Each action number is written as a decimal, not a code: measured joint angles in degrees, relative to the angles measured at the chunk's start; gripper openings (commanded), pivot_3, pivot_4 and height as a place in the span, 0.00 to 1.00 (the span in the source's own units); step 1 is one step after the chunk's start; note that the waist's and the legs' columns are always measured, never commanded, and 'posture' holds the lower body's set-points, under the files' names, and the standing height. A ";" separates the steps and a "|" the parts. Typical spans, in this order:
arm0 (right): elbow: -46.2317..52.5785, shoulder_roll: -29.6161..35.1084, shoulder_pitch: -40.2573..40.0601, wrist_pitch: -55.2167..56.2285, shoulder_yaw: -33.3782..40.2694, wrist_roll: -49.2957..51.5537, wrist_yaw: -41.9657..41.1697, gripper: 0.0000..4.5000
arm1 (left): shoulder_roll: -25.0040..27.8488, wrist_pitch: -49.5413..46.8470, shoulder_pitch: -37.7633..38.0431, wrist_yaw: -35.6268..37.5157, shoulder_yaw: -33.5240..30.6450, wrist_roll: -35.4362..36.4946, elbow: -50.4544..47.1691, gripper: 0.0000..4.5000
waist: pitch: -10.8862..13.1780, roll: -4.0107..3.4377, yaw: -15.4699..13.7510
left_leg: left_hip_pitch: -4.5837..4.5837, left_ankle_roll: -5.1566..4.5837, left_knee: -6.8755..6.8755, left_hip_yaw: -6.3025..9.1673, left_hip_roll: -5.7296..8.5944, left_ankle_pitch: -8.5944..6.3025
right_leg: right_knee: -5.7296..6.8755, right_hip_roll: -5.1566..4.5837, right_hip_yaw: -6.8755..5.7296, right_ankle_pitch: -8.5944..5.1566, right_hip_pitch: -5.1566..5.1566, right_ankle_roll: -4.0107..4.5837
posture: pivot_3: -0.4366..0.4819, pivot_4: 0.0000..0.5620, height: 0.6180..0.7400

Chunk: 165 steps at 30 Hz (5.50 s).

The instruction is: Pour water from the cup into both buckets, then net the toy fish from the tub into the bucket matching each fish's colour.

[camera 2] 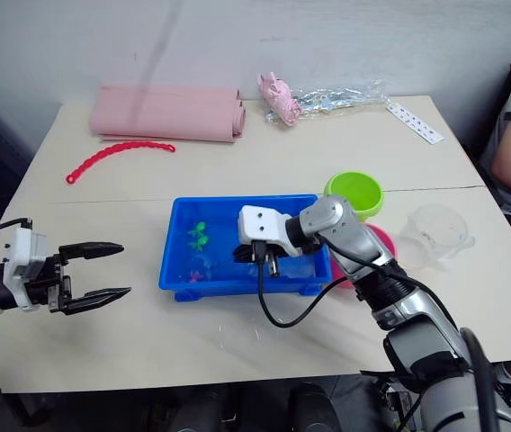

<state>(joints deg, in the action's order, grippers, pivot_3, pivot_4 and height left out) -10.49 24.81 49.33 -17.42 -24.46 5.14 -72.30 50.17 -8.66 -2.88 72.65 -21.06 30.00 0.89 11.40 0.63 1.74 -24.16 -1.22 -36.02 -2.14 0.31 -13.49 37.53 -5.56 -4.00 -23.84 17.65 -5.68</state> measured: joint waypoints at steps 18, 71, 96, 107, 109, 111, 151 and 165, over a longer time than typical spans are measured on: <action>6.20 7.93 -7.27 -3.22 10.16 6.96 -1.12 0.00 | -1.28 1.51 -1.66 -0.60 1.23 -0.15 1.79 0.99 | 0.01 -0.01 -0.13 | 0.00 0.01 0.01 -0.03 0.00 -0.02 | -0.05 -0.01 0.00 0.00 -0.02 0.00 | 0.48 0.27 1.00; 31.79 15.01 -75.67 53.76 72.09 -18.32 27.83 0.00 | -24.47 1.60 -23.99 1.10 20.02 0.29 8.37 0.99 | 0.00 -0.04 -3.01 | 0.10 0.01 -0.05 -0.16 0.02 0.05 | -0.47 0.12 0.13 0.01 -0.27 -0.02 | 0.48 0.27 1.00; 28.38 14.83 -77.17 68.73 69.89 -40.82 50.38 0.00 | -27.52 3.35 -26.21 -1.71 19.32 0.00 9.49 0.99 | -0.03 -0.08 -2.96 | 0.10 0.03 -0.05 -0.16 0.02 0.08 | -0.45 0.13 0.15 0.01 -0.27 -0.02 | 0.48 0.27 1.00; 32.74 15.83 -80.59 65.91 69.77 -39.16 50.27 0.00 | -27.93 4.48 -26.71 -1.36 19.37 -0.03 11.42 0.99 | -0.04 -0.10 -2.96 | 0.10 0.03 -0.05 -0.15 0.02 0.09 | -0.43 0.14 0.16 0.00 -0.26 -0.01 | 0.48 0.27 1.00; 33.37 14.25 -81.85 64.77 69.62 -39.06 50.18 0.00 | -27.91 4.63 -26.64 -1.24 19.37 -0.12 11.46 0.99 | -0.04 -0.10 -2.96 | 0.10 0.03 -0.04 -0.15 0.03 0.08 | -0.43 0.13 0.16 0.00 -0.26 -0.01 | 0.48 0.27 1.00; 33.35 13.76 -81.84 63.36 69.92 -39.13 50.46 0.00 | -27.91 4.67 -26.64 -1.24 19.37 -0.14 11.57 0.99 | -0.04 -0.09 -2.96 | 0.10 0.03 -0.06 -0.16 0.03 0.09 | -0.43 0.13 0.16 0.00 -0.27 -0.01 | 0.48 0.27 1.00; 37.47 12.96 -84.29 59.67 66.74 -41.20 52.97 0.00 | -31.01 8.14 -25.55 -3.01 19.42 -0.89 13.40 0.99 | -0.08 -0.16 -2.97 | 0.14 0.05 -0.11 -0.16 0.03 0.12 | -0.25 0.13 0.21 0.00 -0.25 -0.01 | 0.48 0.27 1.00; 36.99 15.74 -85.83 60.51 70.74 -39.97 52.04 0.00 | -32.53 9.14 -25.57 -4.28 19.42 -1.02 13.43 0.99 | -0.18 -0.07 -2.99 | 0.19 0.06 -0.06 -0.18 0.04 0.13 | -0.20 0.13 0.22 0.00 -0.24 -0.01 | 0.48 0.27 1.00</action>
<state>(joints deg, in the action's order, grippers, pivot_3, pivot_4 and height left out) 26.49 40.56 -36.50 43.09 46.28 -34.82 -20.26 17.64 0.49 -28.45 68.36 -1.64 28.98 14.32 11.22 0.57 -1.25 -23.97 -1.16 -36.08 -2.32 0.34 -13.36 37.33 -5.43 -3.78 -23.84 17.41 -5.69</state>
